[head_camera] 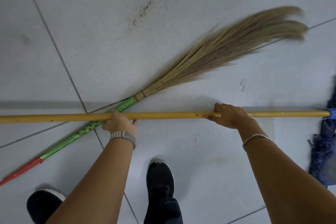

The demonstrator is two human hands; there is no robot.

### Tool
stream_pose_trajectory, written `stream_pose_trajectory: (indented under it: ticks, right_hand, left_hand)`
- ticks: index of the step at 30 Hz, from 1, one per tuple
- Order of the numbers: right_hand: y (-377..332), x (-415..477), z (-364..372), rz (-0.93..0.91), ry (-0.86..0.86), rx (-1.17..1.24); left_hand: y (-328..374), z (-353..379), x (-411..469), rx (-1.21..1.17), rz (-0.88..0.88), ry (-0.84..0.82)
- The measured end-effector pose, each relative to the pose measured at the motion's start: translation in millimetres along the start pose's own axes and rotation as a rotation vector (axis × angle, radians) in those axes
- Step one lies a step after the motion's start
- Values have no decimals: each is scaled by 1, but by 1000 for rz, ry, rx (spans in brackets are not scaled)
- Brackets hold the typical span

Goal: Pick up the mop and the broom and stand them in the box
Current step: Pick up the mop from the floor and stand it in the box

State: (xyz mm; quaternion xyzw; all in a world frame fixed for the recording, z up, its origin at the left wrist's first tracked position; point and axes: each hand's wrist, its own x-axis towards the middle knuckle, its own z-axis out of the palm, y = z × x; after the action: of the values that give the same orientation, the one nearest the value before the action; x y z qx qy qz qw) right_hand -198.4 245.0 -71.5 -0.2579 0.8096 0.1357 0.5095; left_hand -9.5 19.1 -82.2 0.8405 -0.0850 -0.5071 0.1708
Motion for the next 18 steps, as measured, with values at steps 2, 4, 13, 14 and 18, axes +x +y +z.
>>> stream_pose_trajectory:
  ticks: [2,4,13,14,18]
  right_hand:
    - [-2,-5,-7,-11,13,12]
    - [-4,-11,-14,-17,6,34]
    - [-43,-62,-62,-81,-43,133]
    - [-51,-72,-68,-93,-49,144]
    - [-92,-115,-104,-148,-42,232]
  left_hand:
    - [7,-7,-8,-20,46,-36]
    - [14,-11,-17,-59,82,-74]
    - [71,-46,-81,-252,370,28]
    - [81,-53,-89,-273,402,27]
    - [144,-78,-138,-375,539,-24]
